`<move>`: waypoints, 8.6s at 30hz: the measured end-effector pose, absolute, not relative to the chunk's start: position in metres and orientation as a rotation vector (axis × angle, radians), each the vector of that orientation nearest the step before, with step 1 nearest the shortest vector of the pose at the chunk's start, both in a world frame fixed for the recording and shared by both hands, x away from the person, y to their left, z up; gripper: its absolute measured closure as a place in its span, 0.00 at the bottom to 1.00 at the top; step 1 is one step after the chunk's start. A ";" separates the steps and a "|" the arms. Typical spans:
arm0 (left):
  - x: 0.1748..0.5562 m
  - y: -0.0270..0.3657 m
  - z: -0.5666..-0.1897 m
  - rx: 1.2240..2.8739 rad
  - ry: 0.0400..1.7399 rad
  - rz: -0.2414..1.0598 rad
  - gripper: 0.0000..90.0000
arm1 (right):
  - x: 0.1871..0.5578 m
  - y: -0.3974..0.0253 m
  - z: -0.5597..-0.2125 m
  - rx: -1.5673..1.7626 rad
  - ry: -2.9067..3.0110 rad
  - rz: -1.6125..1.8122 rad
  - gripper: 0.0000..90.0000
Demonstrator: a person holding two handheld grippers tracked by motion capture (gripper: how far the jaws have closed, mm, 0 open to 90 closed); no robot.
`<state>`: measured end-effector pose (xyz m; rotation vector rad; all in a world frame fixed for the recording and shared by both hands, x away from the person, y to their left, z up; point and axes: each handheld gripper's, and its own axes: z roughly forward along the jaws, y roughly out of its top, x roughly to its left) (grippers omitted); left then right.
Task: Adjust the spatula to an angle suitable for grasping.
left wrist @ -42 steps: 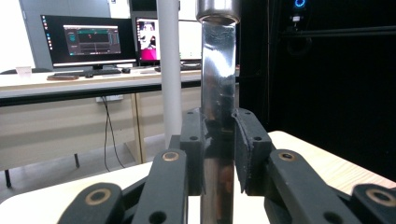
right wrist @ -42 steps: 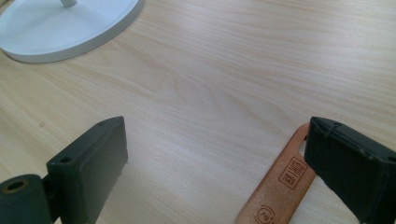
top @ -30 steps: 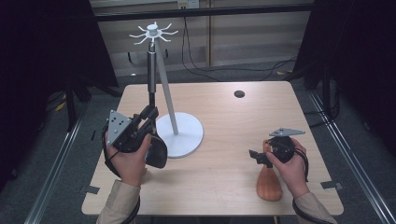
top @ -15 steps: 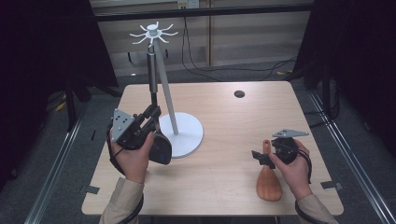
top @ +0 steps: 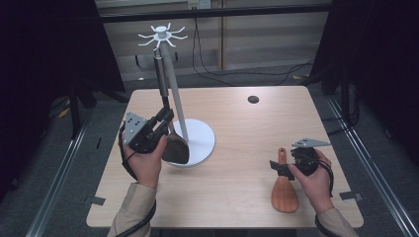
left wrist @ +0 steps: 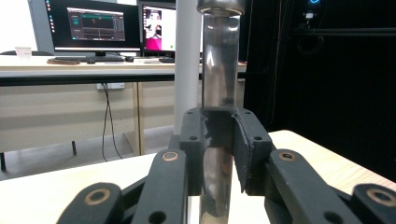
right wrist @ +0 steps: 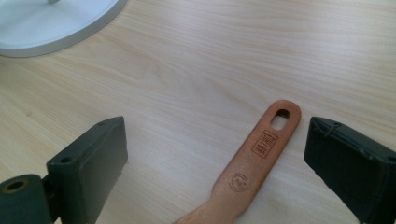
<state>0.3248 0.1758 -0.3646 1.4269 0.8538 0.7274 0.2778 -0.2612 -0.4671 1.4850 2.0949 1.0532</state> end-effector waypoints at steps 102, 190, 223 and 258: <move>0.338 0.160 -0.259 1.193 0.670 0.739 1.00 | 0.265 -0.276 -0.466 1.527 2.049 1.056 0.06; 0.328 0.212 -0.355 1.294 0.945 0.708 0.86 | 0.267 -0.272 -0.467 1.517 2.066 1.048 0.06; 0.360 0.234 -0.421 1.657 1.283 0.591 0.35 | 0.271 -0.266 -0.465 1.482 2.093 1.042 0.06; 0.377 0.267 -0.476 1.929 1.561 0.468 0.77 | 0.269 -0.266 -0.466 1.486 2.092 1.037 0.06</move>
